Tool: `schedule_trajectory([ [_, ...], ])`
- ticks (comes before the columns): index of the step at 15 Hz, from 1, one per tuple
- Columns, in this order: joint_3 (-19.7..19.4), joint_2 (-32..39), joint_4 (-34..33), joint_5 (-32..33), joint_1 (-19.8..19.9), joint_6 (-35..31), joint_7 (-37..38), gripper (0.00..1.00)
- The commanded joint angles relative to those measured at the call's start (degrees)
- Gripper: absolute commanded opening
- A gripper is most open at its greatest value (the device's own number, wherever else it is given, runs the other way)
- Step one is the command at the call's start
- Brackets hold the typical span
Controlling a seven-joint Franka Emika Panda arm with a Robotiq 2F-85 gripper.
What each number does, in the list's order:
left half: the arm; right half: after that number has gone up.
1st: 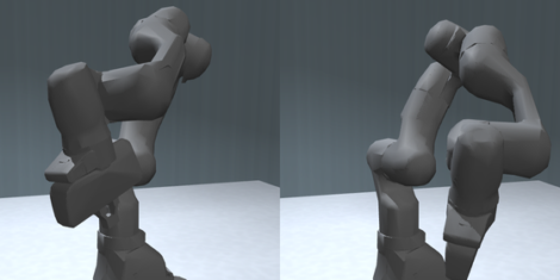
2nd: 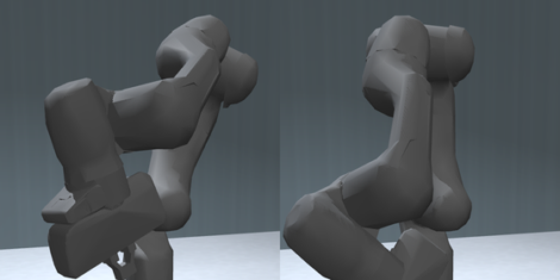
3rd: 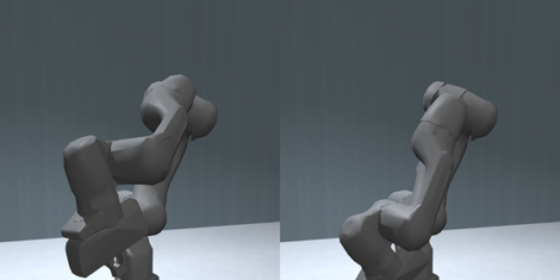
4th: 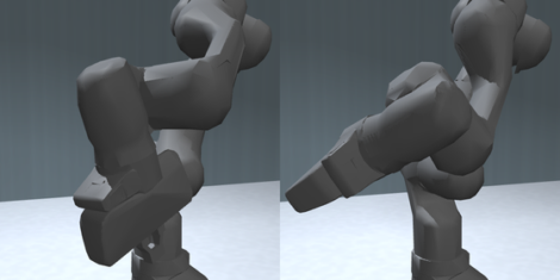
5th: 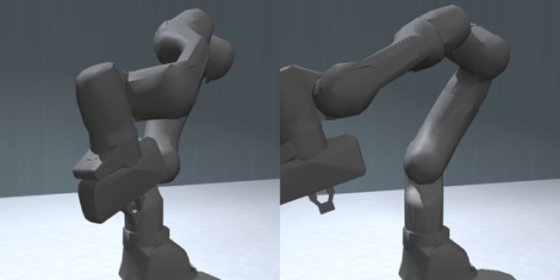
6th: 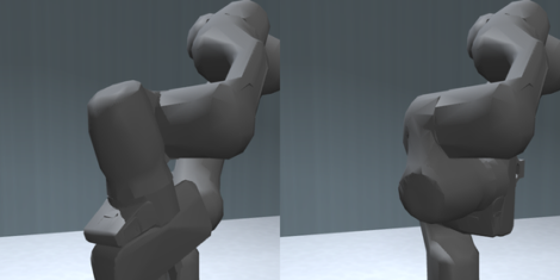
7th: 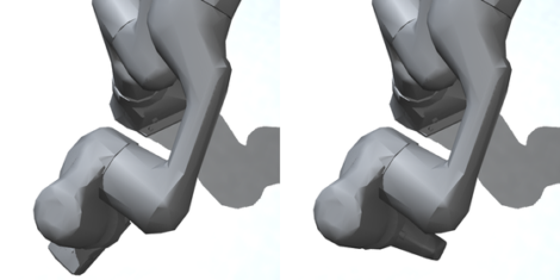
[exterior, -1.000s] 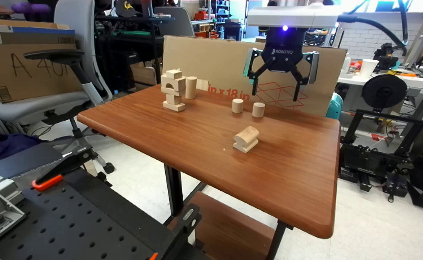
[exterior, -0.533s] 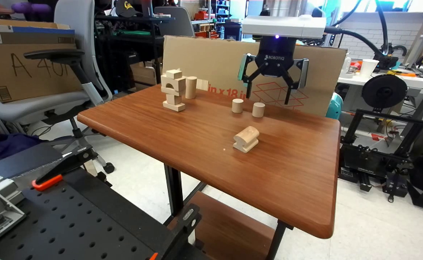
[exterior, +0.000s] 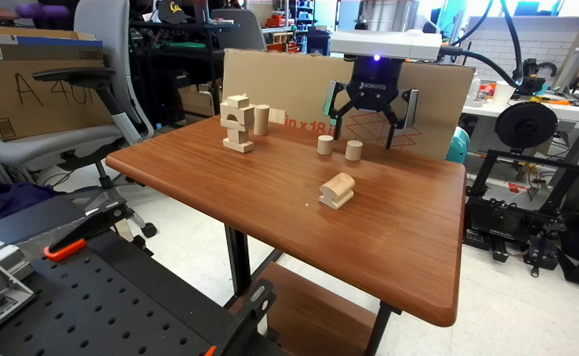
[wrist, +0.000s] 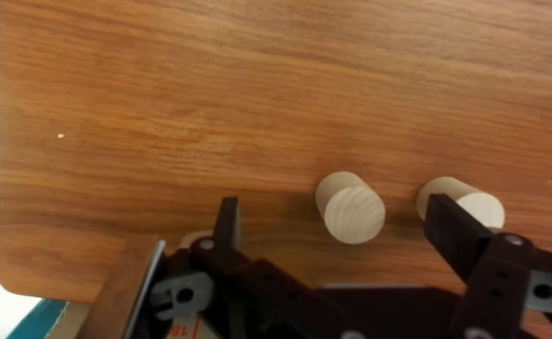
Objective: Move the right cylindrical block towards you
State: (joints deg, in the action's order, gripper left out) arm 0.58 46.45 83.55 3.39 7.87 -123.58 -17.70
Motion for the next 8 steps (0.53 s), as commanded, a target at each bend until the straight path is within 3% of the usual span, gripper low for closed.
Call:
schedule_trajectory([
  [1,-0.2,1.6,-3.1,0.4,-0.5,1.8,-0.2,1.0],
  [2,-0.3,1.7,-3.3,0.6,-0.5,1.8,-0.1,0.75],
  [4,-0.3,2.0,-3.6,0.7,-0.7,2.0,-0.1,0.66],
  [8,-0.4,2.4,-4.0,0.8,-0.8,2.2,0.0,0.34],
])
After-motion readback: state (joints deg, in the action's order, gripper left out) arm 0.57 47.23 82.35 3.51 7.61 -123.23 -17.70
